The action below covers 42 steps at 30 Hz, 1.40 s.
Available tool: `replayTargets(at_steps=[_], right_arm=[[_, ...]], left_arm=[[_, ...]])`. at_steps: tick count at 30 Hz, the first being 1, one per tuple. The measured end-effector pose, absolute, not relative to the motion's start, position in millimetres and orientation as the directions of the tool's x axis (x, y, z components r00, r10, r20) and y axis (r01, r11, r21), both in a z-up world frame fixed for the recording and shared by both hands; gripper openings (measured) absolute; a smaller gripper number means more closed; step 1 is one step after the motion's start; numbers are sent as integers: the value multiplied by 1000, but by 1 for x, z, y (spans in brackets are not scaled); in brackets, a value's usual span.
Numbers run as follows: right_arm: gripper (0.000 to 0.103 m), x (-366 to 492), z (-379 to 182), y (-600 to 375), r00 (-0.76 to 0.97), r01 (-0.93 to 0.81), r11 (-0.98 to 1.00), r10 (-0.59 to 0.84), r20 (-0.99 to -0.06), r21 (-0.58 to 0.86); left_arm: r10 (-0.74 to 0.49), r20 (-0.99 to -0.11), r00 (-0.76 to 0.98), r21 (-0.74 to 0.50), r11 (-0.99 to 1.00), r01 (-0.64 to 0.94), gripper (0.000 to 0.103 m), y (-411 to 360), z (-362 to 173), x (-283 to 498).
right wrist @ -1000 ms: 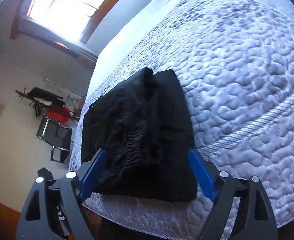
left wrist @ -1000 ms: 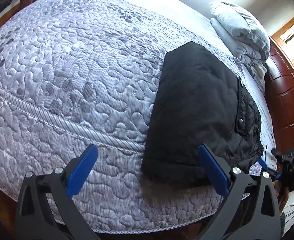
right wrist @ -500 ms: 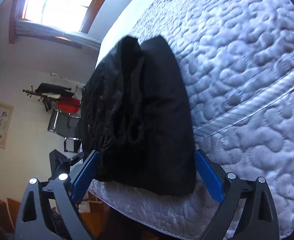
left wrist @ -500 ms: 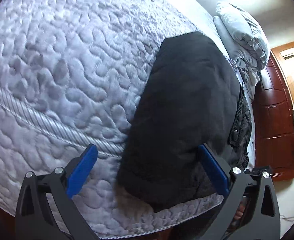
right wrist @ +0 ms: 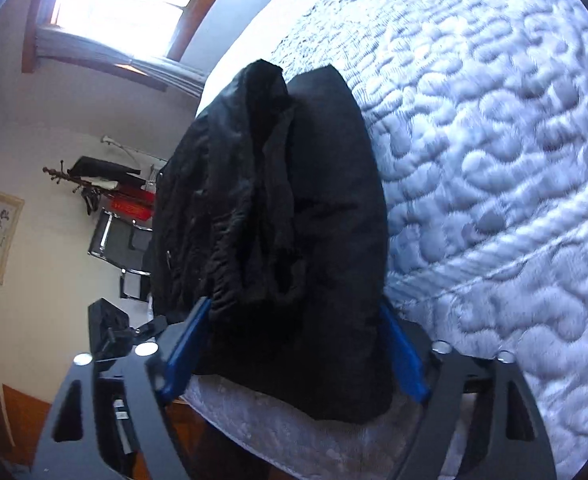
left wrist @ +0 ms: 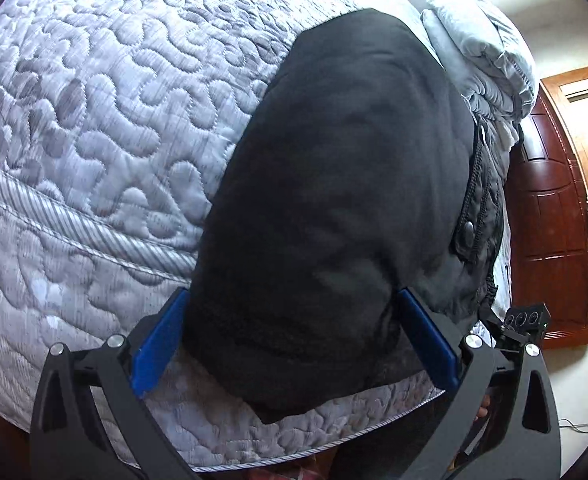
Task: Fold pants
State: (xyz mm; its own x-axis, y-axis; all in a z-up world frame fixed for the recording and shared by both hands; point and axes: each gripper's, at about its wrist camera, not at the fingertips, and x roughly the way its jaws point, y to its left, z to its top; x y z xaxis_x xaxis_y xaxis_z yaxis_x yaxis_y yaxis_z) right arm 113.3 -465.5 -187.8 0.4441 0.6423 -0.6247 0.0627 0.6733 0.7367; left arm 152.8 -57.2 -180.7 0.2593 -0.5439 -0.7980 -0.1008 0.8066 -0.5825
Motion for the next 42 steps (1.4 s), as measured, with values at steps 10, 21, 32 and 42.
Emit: replayTargets(at_steps=[10,21,32,42], right_arm=[[65,132,-174,-466,441,31,733,599,-668,679],[78,127,-177,-467,446,63,723,596,-668,688],[87,116,-131,-491,517,24,762,545,-660,647],[97,136,-89,-483,538,-20,814,498,-680,580]], left_arm=[[-564,-774,290,-616,777,-133,100,-74,-187,149],[-547,-794,267,-584,807,-83,100,-73,-178,163],[-396,-811,432,-388,915,110,100,-73,-84,146],[-368,-735,570,-291,930,227,100,-92,-14,143]])
